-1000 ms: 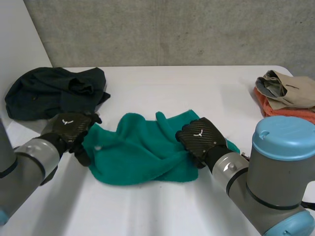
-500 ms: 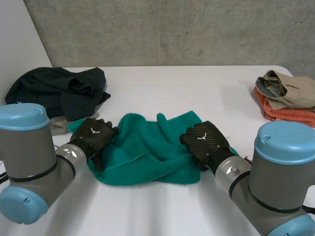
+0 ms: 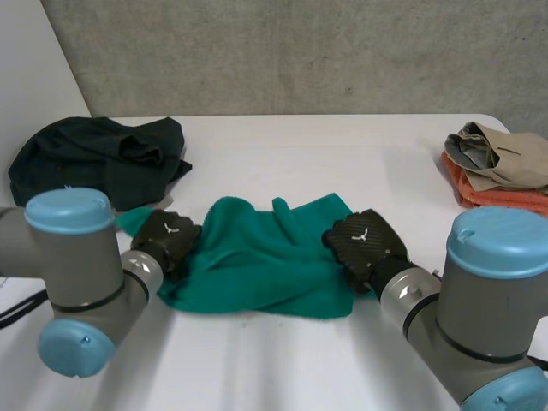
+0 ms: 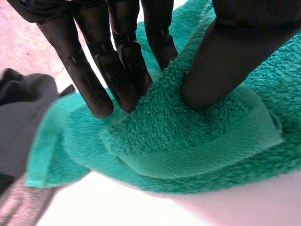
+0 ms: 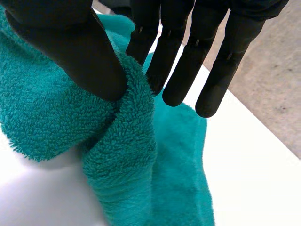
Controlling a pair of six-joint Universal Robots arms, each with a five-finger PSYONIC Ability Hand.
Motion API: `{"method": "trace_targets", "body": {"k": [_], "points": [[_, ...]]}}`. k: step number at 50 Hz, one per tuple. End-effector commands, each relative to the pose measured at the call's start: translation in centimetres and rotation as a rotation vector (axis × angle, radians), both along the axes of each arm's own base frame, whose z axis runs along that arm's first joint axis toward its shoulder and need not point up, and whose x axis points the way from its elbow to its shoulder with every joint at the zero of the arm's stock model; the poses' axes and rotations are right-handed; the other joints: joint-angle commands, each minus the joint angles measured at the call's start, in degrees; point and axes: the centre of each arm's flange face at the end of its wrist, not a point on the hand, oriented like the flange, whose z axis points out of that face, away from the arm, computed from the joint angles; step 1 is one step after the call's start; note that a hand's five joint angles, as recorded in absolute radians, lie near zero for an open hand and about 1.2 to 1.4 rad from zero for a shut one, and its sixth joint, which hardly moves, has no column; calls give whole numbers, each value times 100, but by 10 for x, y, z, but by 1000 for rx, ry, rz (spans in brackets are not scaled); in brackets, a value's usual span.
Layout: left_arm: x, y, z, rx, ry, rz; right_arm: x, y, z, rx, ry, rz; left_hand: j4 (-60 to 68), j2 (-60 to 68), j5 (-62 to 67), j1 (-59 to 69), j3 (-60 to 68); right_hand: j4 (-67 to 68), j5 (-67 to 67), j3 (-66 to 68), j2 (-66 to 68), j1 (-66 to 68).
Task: Fold the laundry.
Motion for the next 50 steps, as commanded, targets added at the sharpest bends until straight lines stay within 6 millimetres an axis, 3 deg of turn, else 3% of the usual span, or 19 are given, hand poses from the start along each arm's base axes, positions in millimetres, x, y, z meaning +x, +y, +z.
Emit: {"method": "trace_targets", "body": {"k": [1,2,5,6,9,13,16,21,25,28,31,35,36,39,40,44,50], "points": [[11,11,80,-109,87,29,-7,-5,44,-64,-26,-27,1155,1173,1409,1390,1230,1137,1246,1197,1256,1831],[16,18,109,-157,141,32,-12,-7,62,-90,-29,-39,1155,1173,1409,1390,1230,1137,1246,1197,1256,1831],[25,30,148,-214,219,21,-20,-9,90,-140,-17,-55,1155,1173,1409,1390,1230,1137,1246,1197,1256,1831],[30,38,166,-219,251,11,-25,-8,109,-176,0,-58,1155,1173,1409,1390,1230,1137,1246,1197,1256,1831],[39,47,181,-159,269,-10,-31,-5,130,-221,43,-60,1155,1173,1409,1390,1230,1137,1246,1197,1256,1831],[52,48,177,-15,240,16,-37,2,148,-230,138,-46,1155,1173,1409,1390,1230,1137,1246,1197,1256,1831],[55,45,157,131,199,39,-39,1,141,-195,196,-41,1155,1173,1409,1390,1230,1137,1246,1197,1256,1831],[50,31,121,236,156,42,-32,-11,101,-88,303,-13,1155,1173,1409,1390,1230,1137,1246,1197,1256,1831],[41,4,100,195,156,42,-21,-29,70,-48,306,-26,1155,1173,1409,1390,1230,1137,1246,1197,1256,1831],[28,-23,101,53,193,40,-11,-51,56,-80,266,-78,1155,1173,1409,1390,1230,1137,1246,1197,1256,1831],[20,-45,118,-99,256,62,-3,-70,57,-148,207,-128,1155,1173,1409,1390,1230,1137,1246,1197,1256,1831],[13,-74,169,-387,423,102,7,-101,90,-338,39,-221,1155,1173,1409,1390,1230,1137,1246,1197,1256,1831],[12,-79,191,-480,497,100,9,-107,108,-414,-35,-245,1155,1173,1409,1390,1230,1137,1246,1197,1256,1831],[15,-81,236,-648,642,87,8,-114,141,-538,-165,-264,1155,1173,1409,1390,1230,1137,1246,1197,1256,1831],[15,-80,244,-674,666,80,6,-118,160,-620,-247,-268,1155,1173,1409,1390,1230,1137,1246,1197,1256,1831],[18,-71,265,-706,710,60,2,-122,195,-766,-399,-217,1155,1173,1409,1390,1230,1137,1246,1197,1256,1831],[27,-57,258,-624,669,66,-2,-131,189,-713,-372,-133,1155,1173,1409,1390,1230,1137,1246,1197,1256,1831]]}}
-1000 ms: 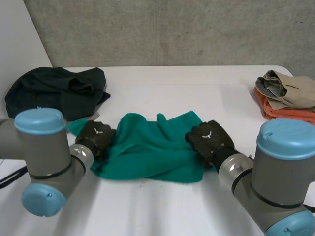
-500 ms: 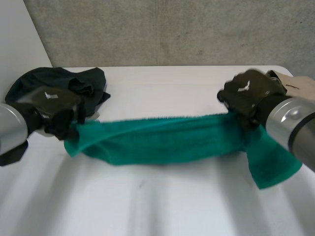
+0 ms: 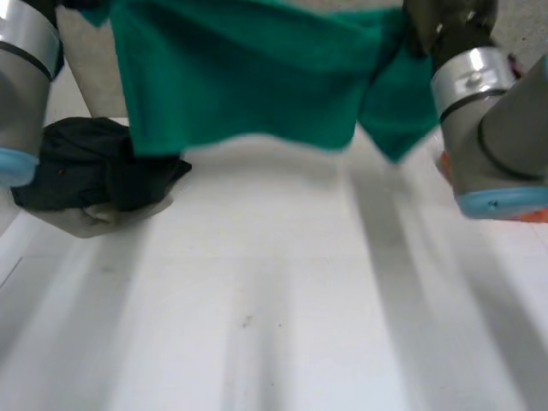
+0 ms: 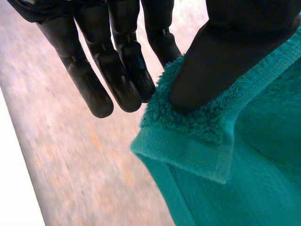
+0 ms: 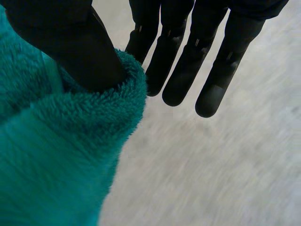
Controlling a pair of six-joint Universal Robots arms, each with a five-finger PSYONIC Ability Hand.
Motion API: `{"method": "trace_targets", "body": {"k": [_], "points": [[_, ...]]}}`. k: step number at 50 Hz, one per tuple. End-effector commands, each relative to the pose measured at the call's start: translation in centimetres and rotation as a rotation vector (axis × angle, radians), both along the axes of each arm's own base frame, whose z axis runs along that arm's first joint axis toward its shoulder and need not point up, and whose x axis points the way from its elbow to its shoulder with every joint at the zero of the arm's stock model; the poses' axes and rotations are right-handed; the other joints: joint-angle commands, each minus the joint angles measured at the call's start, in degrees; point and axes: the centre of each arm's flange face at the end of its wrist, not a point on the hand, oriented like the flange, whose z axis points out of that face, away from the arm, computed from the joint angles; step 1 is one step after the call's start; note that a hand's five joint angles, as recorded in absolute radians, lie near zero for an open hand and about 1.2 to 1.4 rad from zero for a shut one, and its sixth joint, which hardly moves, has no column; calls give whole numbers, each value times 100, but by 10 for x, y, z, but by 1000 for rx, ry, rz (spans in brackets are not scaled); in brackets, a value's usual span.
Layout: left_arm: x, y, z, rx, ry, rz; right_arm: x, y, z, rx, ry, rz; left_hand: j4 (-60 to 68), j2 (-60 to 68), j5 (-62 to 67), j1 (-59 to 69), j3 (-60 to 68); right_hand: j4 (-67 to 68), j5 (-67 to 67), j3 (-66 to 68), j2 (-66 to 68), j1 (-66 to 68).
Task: Fold the laundry.
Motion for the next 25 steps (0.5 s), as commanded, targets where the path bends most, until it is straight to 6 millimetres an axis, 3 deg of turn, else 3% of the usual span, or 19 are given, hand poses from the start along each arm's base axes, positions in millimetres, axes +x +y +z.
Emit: {"method": "trace_targets", "body": {"k": [1,10,11,16,21,25], "points": [[13,19,-10,110,-41,-14,-7,-11,-3,32,45,101,1128,1138,1277,1390,1186,1130,1179,1178,1223,1769],[19,60,-69,303,-112,-102,-24,-29,-67,374,141,123,1128,1138,1277,1390,1186,1130,1179,1178,1223,1769],[19,70,-81,334,-128,-127,-28,-26,-79,451,173,113,1128,1138,1277,1390,1186,1130,1179,1178,1223,1769],[24,96,-100,379,-150,-169,-40,-7,-101,646,271,93,1128,1138,1277,1390,1186,1130,1179,1178,1223,1769],[28,112,-102,365,-147,-189,-41,-6,-106,665,247,91,1128,1138,1277,1390,1186,1130,1179,1178,1223,1769],[26,116,-111,390,-144,-211,-32,-26,-122,589,220,91,1128,1138,1277,1390,1186,1130,1179,1178,1223,1769]]}}
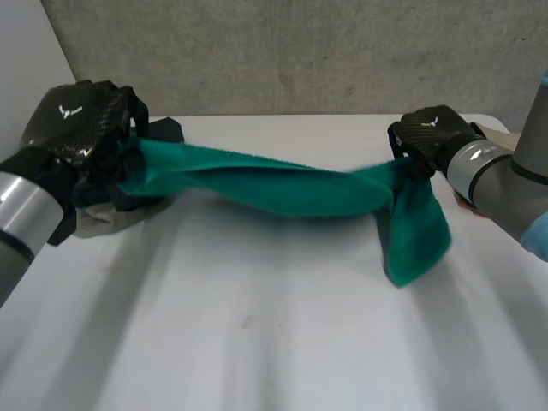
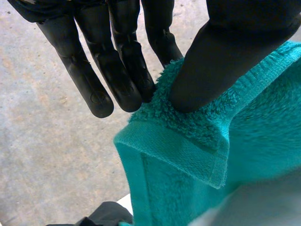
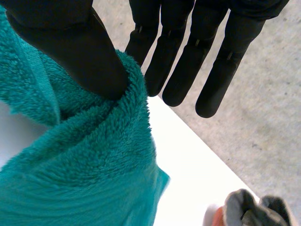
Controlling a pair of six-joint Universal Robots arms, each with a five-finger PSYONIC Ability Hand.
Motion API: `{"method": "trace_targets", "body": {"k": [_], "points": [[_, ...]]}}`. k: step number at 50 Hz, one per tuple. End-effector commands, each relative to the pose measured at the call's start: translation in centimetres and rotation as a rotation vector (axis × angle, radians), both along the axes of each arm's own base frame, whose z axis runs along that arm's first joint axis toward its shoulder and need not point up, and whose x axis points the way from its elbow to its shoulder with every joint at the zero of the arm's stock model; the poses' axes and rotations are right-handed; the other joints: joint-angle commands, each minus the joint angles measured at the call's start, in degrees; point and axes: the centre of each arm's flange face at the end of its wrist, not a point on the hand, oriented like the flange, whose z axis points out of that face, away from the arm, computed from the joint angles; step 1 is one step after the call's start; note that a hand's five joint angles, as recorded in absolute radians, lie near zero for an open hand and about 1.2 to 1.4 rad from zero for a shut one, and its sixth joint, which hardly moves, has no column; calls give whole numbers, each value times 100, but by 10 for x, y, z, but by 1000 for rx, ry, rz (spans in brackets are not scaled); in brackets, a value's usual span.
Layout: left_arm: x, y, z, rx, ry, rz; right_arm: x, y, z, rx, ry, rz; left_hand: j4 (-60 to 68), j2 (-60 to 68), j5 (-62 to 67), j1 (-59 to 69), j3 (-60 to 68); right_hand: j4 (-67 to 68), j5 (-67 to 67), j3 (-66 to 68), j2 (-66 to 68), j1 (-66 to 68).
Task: Fold the laundry.
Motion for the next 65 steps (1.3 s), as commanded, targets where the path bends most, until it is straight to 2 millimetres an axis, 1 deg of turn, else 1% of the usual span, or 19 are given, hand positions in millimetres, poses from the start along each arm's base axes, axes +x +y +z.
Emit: {"method": "trace_targets", "body": {"k": [1,5,7,9,10,13,16,18,20,22,24,25,28,32,35,38,45,52,65], "points": [[-1,9,-11,22,3,-26,11,-23,-20,-90,-41,-2,1126,1123,1276,1390,1165,1129,1179,1178,1223,1769],[-7,6,-30,84,-20,-44,18,-45,-55,-147,-3,-22,1126,1123,1276,1390,1165,-402,-352,-353,-309,238],[-11,4,-40,116,-36,-50,17,-60,-72,-184,36,-88,1126,1123,1276,1390,1165,-2512,-2462,-2463,-2418,-1872],[-12,3,-45,134,-47,-50,13,-67,-80,-204,64,-154,1126,1123,1276,1390,1165,-5437,-5387,-5387,-5343,-4796],[-13,2,-47,143,-58,-48,8,-70,-80,-228,90,-216,1126,1123,1276,1390,1165,-5871,-5821,-5822,-5777,-5231],[-14,2,-48,145,-72,-45,2,-69,-76,-232,100,-272,1126,1123,1276,1390,1165,-5871,-5821,-5822,-5777,-5231],[-14,1,-45,139,-72,-38,-2,-55,-56,-224,63,-273,1126,1123,1276,1390,1165,-5871,-5821,-5822,-5777,-5231],[-13,-1,-40,125,-66,-30,-6,-35,-37,-185,32,-255,1126,1123,1276,1390,1165,-5871,-5821,-5822,-5777,-5231],[-12,-1,-36,109,-63,-27,-9,-19,-28,-137,22,-234,1126,1123,1276,1390,1165,-5871,-5821,-5822,-5777,-5231],[-12,-1,-31,92,-60,-25,-13,7,-23,-36,16,-199,1126,1123,1276,1390,1165,-5570,-5520,-5521,-5476,-4930],[-11,-1,-27,81,-56,-24,-15,24,-27,42,14,-176,1126,1123,1276,1390,1165,-5267,-5217,-5218,-5173,-4627],[-11,-2,-25,73,-54,-22,-17,42,-33,123,21,-157,1126,1123,1276,1390,1165,-4982,-4932,-4933,-4889,-4342],[-11,-3,-23,63,-51,-20,-18,72,-46,224,50,-120,1126,1123,1276,1390,1165,-4528,-4477,-4478,-4434,-3887],[-10,-6,-20,59,-48,-16,-16,94,-71,249,86,-65,1126,1123,1276,1390,1165,-4105,-4055,-4056,-4011,-3465],[-10,-7,-20,57,-44,-13,-11,99,-91,198,107,-27,1126,1123,1276,1390,1165,-4038,-3988,-3989,-3944,-3398],[-10,-9,-20,57,-44,-11,-2,93,-108,114,120,0,1126,1123,1276,1390,1165,-3803,-3753,-3754,-3709,-3163],[-10,-11,-20,55,-48,-6,6,78,-131,96,150,19,1126,1123,1276,1390,1165,-3685,-3634,-3635,-3591,-3044],[-7,-13,-20,53,-47,6,13,61,-139,69,154,14,1126,1123,1276,1390,1165,-2913,-2862,-2863,-2819,-2272],[-2,-16,-20,54,-47,23,24,51,-134,31,142,29,1126,1123,1276,1390,1165,-2541,-2491,-2492,-2447,-1901]]}}
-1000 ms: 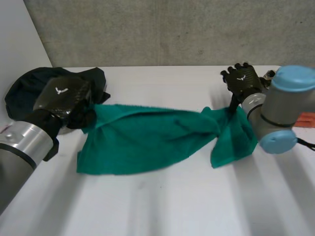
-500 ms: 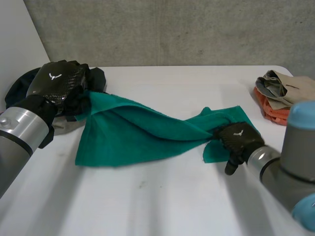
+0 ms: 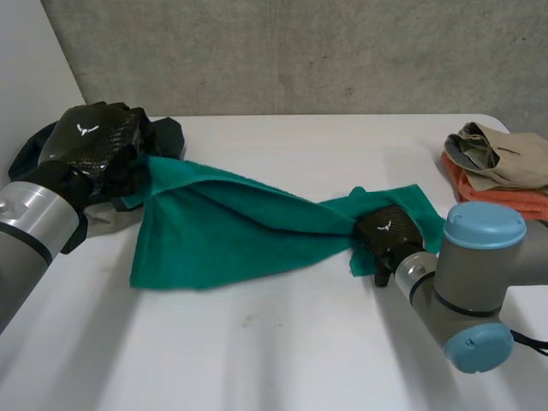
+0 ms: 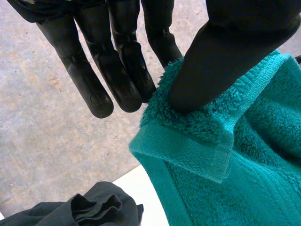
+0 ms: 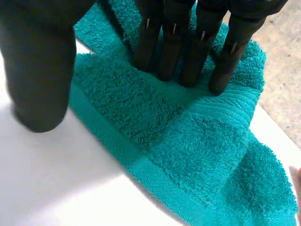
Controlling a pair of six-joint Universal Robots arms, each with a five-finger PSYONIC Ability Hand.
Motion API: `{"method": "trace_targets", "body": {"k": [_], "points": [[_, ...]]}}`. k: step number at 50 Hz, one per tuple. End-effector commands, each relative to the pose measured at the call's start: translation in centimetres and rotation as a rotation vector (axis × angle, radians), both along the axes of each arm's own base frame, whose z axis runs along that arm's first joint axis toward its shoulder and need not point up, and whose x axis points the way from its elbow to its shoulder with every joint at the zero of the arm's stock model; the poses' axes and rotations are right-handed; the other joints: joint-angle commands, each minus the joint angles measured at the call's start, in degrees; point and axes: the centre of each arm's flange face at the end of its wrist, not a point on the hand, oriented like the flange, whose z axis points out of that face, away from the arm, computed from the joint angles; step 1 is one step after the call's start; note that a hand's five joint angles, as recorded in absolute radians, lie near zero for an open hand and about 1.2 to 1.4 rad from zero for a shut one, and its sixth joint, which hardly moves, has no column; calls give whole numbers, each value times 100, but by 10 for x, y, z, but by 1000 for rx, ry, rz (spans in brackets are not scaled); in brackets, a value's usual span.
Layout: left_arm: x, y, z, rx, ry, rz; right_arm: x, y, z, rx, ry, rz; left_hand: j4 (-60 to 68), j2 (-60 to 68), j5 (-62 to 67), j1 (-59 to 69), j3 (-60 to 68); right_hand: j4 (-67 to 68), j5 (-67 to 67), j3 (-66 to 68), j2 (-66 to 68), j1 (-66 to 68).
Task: Fold the laundry.
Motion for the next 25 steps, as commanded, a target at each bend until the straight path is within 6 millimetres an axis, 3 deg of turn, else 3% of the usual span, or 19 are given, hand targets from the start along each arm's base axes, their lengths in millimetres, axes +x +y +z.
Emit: {"method": "trace_targets", "body": {"k": [1,11,16,19,22,25], "points": [[3,-2,0,2,1,9,5,-4,1,-13,-6,10,1126,1123,1276,1390,1165,714,1160,687,733,730],[4,-3,0,1,0,12,8,-18,3,-41,-9,-8,1126,1123,1276,1390,1165,1486,1932,1459,1505,1502],[6,-5,0,3,4,20,11,-31,4,-69,-21,-18,1126,1123,1276,1390,1165,4358,4804,4331,4377,4374],[9,-7,3,-1,5,32,9,-40,11,-88,-22,-41,1126,1123,1276,1390,1165,4367,4812,4340,4386,4383],[12,-10,6,0,6,46,0,-44,28,-77,-20,-86,1126,1123,1276,1390,1165,4367,4812,4340,4386,4383],[21,-10,17,4,-1,69,-12,-35,68,-47,-29,-98,1126,1123,1276,1390,1165,4367,4812,4340,4386,4383]]}}
